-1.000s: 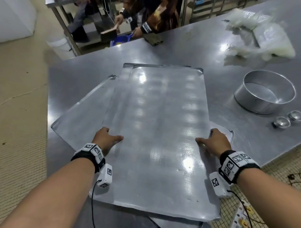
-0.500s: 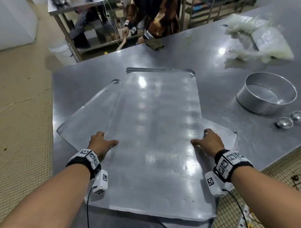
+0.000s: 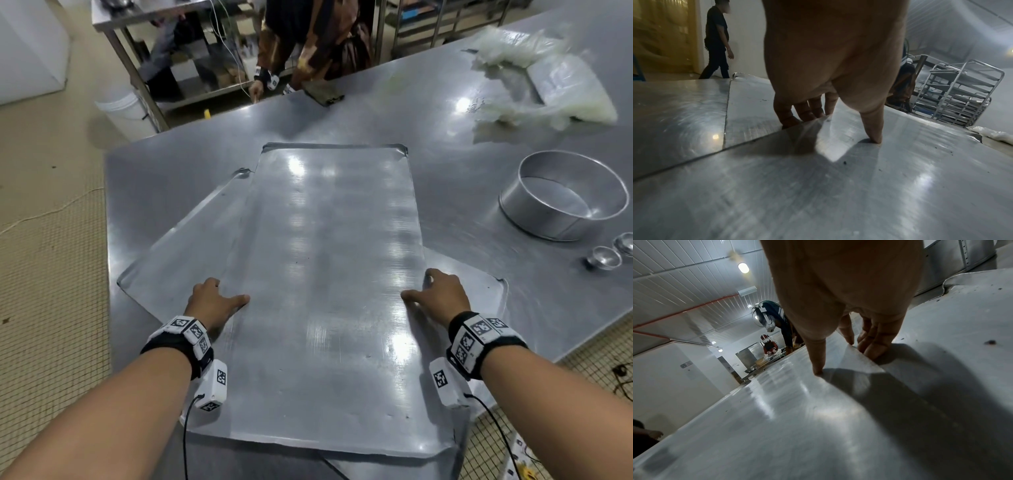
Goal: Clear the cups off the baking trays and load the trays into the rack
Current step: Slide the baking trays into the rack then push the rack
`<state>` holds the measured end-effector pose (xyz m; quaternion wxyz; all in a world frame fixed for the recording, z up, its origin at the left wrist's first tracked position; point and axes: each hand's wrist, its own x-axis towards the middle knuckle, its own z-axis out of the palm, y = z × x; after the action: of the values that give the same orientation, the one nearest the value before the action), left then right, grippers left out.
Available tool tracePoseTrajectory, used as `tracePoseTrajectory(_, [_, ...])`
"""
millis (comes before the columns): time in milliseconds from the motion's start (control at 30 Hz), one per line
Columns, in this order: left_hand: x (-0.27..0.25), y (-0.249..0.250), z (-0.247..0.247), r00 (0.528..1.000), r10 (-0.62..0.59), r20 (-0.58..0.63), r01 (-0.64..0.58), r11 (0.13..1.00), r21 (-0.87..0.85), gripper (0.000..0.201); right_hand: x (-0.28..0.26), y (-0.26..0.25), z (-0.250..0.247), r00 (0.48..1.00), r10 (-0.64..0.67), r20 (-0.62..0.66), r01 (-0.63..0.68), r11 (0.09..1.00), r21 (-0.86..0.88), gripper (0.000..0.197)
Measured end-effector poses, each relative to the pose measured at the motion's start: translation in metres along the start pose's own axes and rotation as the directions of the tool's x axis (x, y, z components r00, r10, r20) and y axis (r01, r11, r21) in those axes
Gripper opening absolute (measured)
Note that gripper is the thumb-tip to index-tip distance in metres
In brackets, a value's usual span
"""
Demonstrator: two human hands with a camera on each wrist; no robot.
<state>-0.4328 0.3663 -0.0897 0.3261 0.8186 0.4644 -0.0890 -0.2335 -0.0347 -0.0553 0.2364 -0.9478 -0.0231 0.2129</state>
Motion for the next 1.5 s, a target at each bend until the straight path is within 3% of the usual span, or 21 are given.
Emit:
tracePoseTrajectory(267, [0.005, 0.000, -0.002, 1.000, 0.021, 0.002, -0.021, 0.998, -0.062, 0.096, -0.008, 0.003, 0.017, 0.995, 0.086, -0.056, -0.086, 0.996, 0.004, 0.047])
tracePoseTrajectory(467, [-0.012, 0.011, -0.003, 0.999, 0.018, 0.027, -0.010, 0.962, -0.271, 0.039, -0.010, 0.003, 0.009, 0.997, 0.063, -0.055, -0.056, 0.992, 0.114, 0.035])
tracePoseTrajectory(567, [-0.018, 0.017, -0.002, 0.999, 0.041, -0.025, -0.045, 0.978, -0.204, 0.018, -0.010, 0.002, 0.006, 0.997, 0.059, -0.053, -0.052, 0.992, 0.114, 0.035])
tracePoseTrajectory(700, [-0.017, 0.014, -0.007, 0.998, 0.033, -0.046, -0.035, 0.999, -0.040, 0.050, -0.012, 0.004, 0.005, 0.996, 0.077, -0.036, -0.075, 0.996, 0.042, 0.043])
tracePoseTrajectory(833, [-0.023, 0.007, -0.012, 0.998, -0.030, -0.048, 0.029, 0.999, -0.018, 0.075, -0.023, 0.008, 0.007, 0.996, 0.073, -0.045, -0.072, 0.997, 0.021, 0.051])
tracePoseTrajectory(900, [-0.028, 0.004, -0.012, 0.997, -0.058, -0.043, 0.058, 0.998, -0.013, 0.072, -0.027, 0.009, 0.007, 0.996, 0.084, -0.039, -0.083, 0.996, 0.027, 0.057])
tracePoseTrajectory(1033, [-0.039, -0.008, -0.011, 0.997, -0.073, -0.030, 0.073, 0.997, 0.017, 0.046, -0.036, 0.017, 0.009, 0.991, 0.135, -0.023, -0.133, 0.988, 0.084, 0.060])
tracePoseTrajectory(1200, [-0.049, -0.014, -0.011, 0.998, -0.053, -0.014, 0.053, 0.999, -0.012, 0.068, -0.047, 0.022, 0.014, 0.986, 0.165, 0.001, -0.163, 0.974, 0.159, 0.070])
tracePoseTrajectory(1333, [-0.057, -0.016, -0.008, 1.000, -0.019, -0.003, 0.019, 0.993, -0.115, 0.043, -0.050, 0.023, 0.012, 0.985, 0.169, 0.016, -0.166, 0.941, 0.294, 0.075])
tracePoseTrajectory(1500, [-0.060, -0.021, -0.013, 0.996, 0.015, 0.093, -0.010, 0.999, -0.048, 0.052, -0.051, 0.023, 0.007, 0.985, 0.163, 0.048, -0.170, 0.936, 0.309, 0.068])
